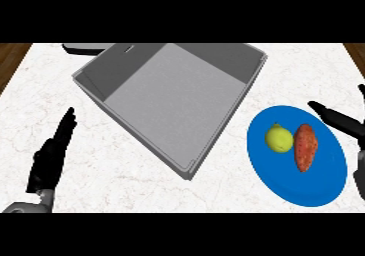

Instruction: Pick the sweet potato from the plate and place it in the cardboard box

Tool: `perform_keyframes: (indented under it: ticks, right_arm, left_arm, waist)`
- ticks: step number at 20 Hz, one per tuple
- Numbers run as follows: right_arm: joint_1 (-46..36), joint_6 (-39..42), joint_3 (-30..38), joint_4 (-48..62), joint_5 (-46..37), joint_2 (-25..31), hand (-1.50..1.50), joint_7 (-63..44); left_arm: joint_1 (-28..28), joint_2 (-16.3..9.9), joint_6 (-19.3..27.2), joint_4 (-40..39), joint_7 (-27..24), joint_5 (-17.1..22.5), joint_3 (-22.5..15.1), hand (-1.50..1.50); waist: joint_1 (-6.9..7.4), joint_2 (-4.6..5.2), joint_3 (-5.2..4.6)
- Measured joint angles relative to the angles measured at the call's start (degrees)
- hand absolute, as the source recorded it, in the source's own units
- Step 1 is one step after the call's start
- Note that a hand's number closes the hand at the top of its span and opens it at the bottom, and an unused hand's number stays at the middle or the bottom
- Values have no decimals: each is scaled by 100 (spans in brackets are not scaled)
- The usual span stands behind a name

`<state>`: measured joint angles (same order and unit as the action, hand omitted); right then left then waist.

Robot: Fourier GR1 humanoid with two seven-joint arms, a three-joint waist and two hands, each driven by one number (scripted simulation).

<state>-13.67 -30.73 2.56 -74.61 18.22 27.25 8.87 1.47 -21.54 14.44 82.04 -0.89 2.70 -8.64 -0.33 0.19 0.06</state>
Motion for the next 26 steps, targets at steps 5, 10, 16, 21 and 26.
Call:
perform_keyframes:
  ticks: [5, 10, 16, 21, 26]
  right_arm:
    - [320, 183, -70, 50, -389, 304, -150, -59]
    - [614, 938, -507, -44, -898, 1472, -150, -919]
    - [685, 2507, -1078, -461, -965, 2697, -150, -2209]
    - [471, 3411, -1529, -987, -860, 2935, -150, -3326]
    - [275, 3648, -1791, -1364, -1060, 2597, -150, -4326]
  left_arm:
    - [45, 29, -40, 156, 301, -126, 28, 0]
    - [-45, -32, -38, 323, 416, -178, 37, 0]
    - [-132, -28, -33, 419, 423, -221, 29, 0]
    - [-109, 53, -32, 465, 498, -281, -5, 0]
    - [-74, 16, -222, 379, 448, -243, 187, 0]
  waist:
    - [17, -17, -5]
    - [18, -36, -17]
    - [54, -38, -28]
    - [72, -27, -20]
    - [64, -22, -14]
